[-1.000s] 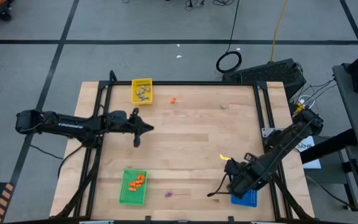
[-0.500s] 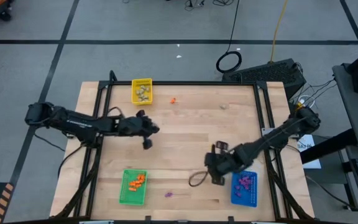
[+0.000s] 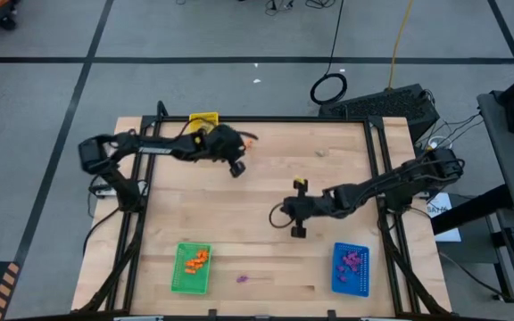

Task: Sort Halloween decoration
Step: Put the orange skeleton toy into the green bin

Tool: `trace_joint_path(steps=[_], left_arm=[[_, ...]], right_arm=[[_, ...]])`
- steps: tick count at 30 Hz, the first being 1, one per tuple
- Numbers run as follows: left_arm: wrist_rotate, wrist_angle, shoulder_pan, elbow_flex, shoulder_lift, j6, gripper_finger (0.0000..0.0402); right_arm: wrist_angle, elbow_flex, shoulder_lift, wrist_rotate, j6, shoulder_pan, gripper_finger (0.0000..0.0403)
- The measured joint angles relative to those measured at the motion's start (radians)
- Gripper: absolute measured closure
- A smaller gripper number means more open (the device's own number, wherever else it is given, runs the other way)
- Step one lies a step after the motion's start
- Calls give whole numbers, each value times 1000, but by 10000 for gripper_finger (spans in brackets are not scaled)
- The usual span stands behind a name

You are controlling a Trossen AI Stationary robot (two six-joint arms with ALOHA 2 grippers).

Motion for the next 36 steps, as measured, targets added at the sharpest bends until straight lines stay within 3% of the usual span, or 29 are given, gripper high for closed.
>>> trace_joint_path(steps=[7,16,36], left_arm=[[1,1,65,99,143,20,332],[-4,-4,120,192,270,21,251],[53,-18,205,250,360,87,244]], right_arm=[[69,-1,-14,-4,-103,-73,403],[79,-1,-14,-10,-109,-82,403],[88,-1,-14,-9,-103,-78,403]])
